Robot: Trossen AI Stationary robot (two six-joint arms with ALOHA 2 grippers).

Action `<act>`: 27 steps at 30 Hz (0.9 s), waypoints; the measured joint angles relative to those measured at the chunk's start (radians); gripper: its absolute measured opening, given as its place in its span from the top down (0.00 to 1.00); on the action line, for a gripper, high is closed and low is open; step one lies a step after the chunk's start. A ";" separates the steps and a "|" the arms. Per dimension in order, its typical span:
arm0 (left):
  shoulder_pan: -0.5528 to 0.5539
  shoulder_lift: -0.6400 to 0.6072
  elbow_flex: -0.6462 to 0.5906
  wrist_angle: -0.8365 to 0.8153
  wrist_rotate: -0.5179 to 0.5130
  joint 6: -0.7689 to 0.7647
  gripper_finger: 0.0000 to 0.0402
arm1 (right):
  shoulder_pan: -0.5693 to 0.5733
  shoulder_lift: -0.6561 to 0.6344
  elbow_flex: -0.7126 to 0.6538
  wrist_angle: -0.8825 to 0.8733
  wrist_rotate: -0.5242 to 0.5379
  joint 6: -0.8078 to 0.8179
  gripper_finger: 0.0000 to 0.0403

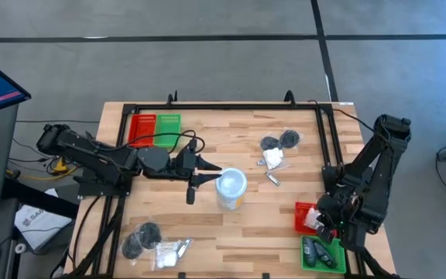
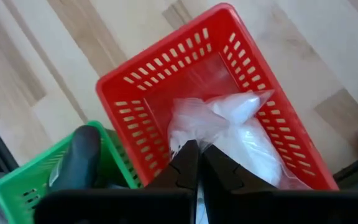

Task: Pick & Place Travel size toiletries
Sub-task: Put the white cotton pack into the bottom red basket

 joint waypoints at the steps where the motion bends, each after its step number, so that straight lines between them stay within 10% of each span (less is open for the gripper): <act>1: 0.000 0.000 0.000 0.000 0.000 0.000 0.81 | 0.000 0.000 0.000 -0.002 -0.004 -0.001 1.00; 27: 0.000 0.000 0.000 0.000 0.000 0.000 0.81 | -0.035 -0.051 0.000 -0.136 -0.066 -0.009 0.47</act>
